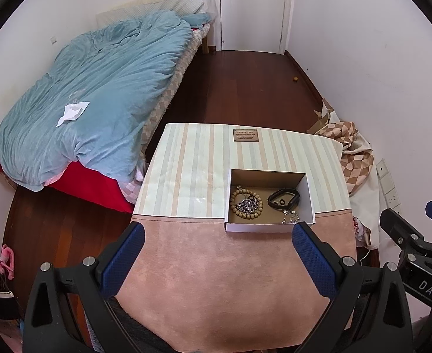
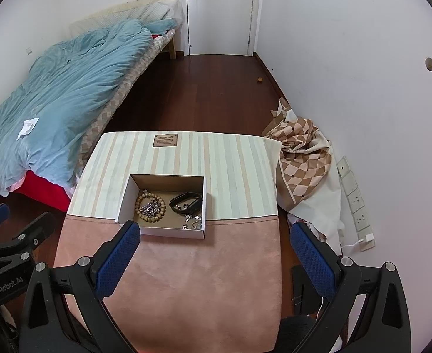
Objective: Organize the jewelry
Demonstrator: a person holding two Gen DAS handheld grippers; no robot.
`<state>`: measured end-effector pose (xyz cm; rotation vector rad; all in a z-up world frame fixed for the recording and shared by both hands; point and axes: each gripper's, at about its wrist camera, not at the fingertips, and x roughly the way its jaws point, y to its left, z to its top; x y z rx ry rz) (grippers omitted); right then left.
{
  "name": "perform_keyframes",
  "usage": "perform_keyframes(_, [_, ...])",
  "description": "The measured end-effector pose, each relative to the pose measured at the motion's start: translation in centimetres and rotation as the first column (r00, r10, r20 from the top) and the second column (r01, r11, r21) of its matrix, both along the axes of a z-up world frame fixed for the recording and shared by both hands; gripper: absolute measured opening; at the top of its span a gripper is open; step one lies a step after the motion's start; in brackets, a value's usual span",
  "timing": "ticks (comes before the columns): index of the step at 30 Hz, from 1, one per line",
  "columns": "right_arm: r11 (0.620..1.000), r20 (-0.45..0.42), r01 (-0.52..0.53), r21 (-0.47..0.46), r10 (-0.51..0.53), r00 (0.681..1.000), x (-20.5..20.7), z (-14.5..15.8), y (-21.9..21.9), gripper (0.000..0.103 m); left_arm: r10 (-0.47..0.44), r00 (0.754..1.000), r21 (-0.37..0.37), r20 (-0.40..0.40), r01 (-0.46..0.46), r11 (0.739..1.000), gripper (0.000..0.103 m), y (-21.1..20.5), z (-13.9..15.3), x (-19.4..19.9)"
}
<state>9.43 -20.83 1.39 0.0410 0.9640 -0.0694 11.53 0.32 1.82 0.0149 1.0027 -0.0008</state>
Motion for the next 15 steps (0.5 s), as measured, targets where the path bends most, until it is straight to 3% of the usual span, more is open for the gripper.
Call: perform_keyframes(15, [1.000,-0.003,-0.010,0.001,0.010,1.000,0.20,-0.12,0.25,0.103,0.007,1.000,0.007,-0.001,-0.007,1.000,0.102,0.55,-0.17,-0.26])
